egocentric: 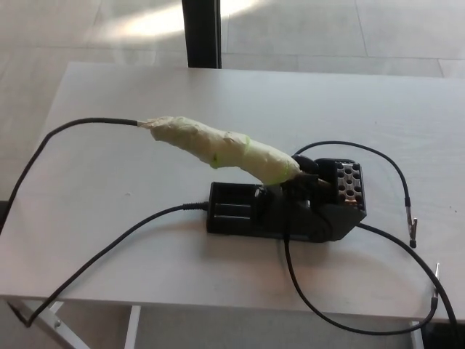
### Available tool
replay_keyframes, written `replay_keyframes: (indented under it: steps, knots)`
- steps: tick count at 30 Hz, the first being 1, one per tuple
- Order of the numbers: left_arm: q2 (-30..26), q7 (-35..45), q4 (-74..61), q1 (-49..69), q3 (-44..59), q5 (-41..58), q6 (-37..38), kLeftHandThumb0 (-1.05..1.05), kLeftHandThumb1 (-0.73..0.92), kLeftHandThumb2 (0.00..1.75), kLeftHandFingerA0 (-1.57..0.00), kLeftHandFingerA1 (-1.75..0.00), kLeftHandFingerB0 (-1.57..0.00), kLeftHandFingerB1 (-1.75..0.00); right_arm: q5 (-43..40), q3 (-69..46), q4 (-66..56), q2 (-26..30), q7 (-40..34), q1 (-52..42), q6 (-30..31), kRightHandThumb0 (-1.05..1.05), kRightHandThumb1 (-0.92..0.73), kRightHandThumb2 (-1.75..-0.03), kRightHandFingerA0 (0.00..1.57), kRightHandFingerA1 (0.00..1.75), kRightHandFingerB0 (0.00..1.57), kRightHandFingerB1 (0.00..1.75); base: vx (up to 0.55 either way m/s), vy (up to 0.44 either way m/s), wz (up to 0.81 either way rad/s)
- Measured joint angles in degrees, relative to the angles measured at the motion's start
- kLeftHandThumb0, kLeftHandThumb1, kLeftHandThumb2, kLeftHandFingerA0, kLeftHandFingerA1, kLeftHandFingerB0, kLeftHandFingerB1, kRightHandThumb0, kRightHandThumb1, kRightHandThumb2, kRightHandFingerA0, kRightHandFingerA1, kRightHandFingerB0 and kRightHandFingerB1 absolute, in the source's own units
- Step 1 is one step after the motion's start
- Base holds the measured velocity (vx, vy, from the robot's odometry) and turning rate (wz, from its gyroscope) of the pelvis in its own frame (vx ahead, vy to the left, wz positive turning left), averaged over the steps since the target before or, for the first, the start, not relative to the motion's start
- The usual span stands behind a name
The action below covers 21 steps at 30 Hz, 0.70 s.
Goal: Use the left hand of the robot to grab the soldering gun kept on the middle of the table and pull it out of its base and keep it on the left side of the base
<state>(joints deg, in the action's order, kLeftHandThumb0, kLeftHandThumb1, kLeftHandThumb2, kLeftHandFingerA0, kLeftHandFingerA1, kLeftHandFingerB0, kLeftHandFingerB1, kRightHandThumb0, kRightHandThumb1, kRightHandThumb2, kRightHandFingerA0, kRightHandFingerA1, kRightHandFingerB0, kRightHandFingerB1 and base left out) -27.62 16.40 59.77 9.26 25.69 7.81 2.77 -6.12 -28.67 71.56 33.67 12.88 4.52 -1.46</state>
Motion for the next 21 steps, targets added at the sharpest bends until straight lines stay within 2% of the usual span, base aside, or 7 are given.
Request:
replay_keyframes:
  steps: [6,7,14,15,18,19,21]
  knots:
    - [-1.29,1.96,0.84,-2.23,3.85,2.48,-1.27,-0.61,0.65,0.59,-0.77,-0.66,-0.6,-0.55,-0.39,0.86,1.17,0.01,0.15,1.36,-0.55,-0.88,-0.24,-1.21,0.52,1.2,0.01,0.94,0.0,0.0,0.0]
    - [-2.72,2.2,-0.15,-3.79,4.75,3.01,-1.81,-0.66,0.62,0.59,-0.83,-0.63,-0.66,-0.54,-0.31,1.28,1.57,0.0,-0.2,2.09,-0.83,-0.95,-0.14,-1.13,0.46,1.59,0.0,1.45,0.0,0.0,0.08]
    - [-7.64,3.12,-14.4,-10.71,6.6,5.58,-5.52,-0.68,0.6,0.59,-0.81,-0.59,-0.73,-0.49,-0.06,2.65,2.27,0.01,-1.15,3.42,-2.02,-0.98,-0.18,-1.08,0.45,1.6,0.0,1.45,0.0,0.0,0.0]
    - [-7.75,3.26,-15.89,-11.3,6.6,5.88,-6.02,-0.67,0.66,0.6,-0.65,-0.55,-0.5,-0.46,-0.06,2.73,2.27,0.01,-1.17,3.42,-2.04,-0.91,-0.24,-1.22,0.56,1.25,0.0,0.95,0.0,0.0,0.0]
    - [-7.95,3.81,-21.87,-13.53,6.32,6.57,-7.29,-0.51,0.73,0.6,-0.52,-0.53,-0.39,-0.45,-0.06,2.88,2.26,0.01,-1.19,3.38,-2.06,-0.99,-0.12,-1.15,0.44,1.65,0.0,1.53,0.0,0.0,0.0]
    - [-8.0,3.92,-24.41,-14.44,6.14,6.76,-7.66,-0.49,0.72,0.6,-0.51,-0.53,-0.41,-0.46,-0.06,2.89,2.25,0.01,-1.2,3.38,-2.06,-0.93,-0.23,-1.24,0.64,1.31,0.0,0.98,0.0,0.0,0.0]
    - [-8.19,4.1,-28.43,-15.96,5.67,6.91,-8.44,-0.47,0.72,0.61,-0.48,-0.53,-0.4,-0.46,-0.06,2.96,2.26,0.01,-1.2,3.38,-2.06,-0.88,-0.21,-1.19,0.61,1.23,0.05,0.95,0.0,0.0,0.0]
